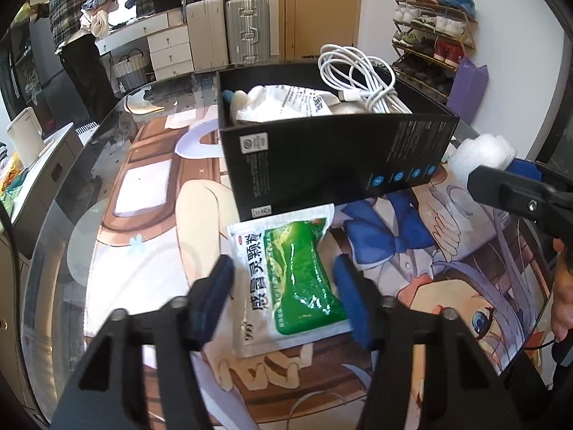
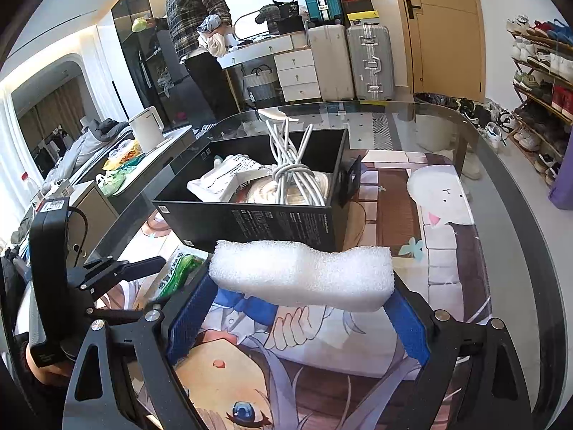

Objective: Organize soft objects
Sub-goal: 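Grasp the green medicine packet with the left tool while right holds the foam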

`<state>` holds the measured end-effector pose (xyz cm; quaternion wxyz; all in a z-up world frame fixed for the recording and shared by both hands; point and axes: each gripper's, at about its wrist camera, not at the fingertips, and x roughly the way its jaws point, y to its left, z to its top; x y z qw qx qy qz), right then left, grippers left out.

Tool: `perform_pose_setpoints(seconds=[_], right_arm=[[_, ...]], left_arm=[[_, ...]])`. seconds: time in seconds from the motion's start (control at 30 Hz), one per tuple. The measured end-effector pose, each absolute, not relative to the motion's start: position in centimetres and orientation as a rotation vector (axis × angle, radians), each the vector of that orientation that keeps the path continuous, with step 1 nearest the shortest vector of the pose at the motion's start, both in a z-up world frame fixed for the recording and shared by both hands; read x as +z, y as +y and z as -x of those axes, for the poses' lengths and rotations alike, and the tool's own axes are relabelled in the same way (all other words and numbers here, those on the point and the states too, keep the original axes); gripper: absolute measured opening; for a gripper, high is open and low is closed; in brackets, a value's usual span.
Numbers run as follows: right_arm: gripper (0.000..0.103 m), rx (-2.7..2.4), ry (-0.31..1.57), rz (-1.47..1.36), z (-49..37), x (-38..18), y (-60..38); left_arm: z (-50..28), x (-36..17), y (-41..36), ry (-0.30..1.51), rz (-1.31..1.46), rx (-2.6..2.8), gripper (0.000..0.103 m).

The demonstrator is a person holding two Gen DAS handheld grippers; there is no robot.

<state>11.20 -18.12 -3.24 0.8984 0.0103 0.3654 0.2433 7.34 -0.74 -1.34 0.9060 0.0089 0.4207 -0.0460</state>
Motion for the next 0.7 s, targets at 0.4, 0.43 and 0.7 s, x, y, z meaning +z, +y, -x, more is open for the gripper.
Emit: perform_pose_setpoints(seconds=[0.4, 0.43, 0.7], right_arm=[[0.092, 0.518, 0.746, -0.011, -10.9, -3.0, -18.1], [0.092, 0.519, 0.745, -0.010, -10.9, -3.0, -18.1], [0.092, 0.530, 0.723, -0.012, -10.8, -2.6, -18.2]], left_arm=[[-7.0, -0.8, 0.7, 0.840, 0.065, -0.129, 0.032], [-6.9, -0.7, 0.7, 0.838, 0.066, -0.131, 0.032], [-5.9, 1.3, 1.3, 0.776, 0.096, -0.154, 0.032]])
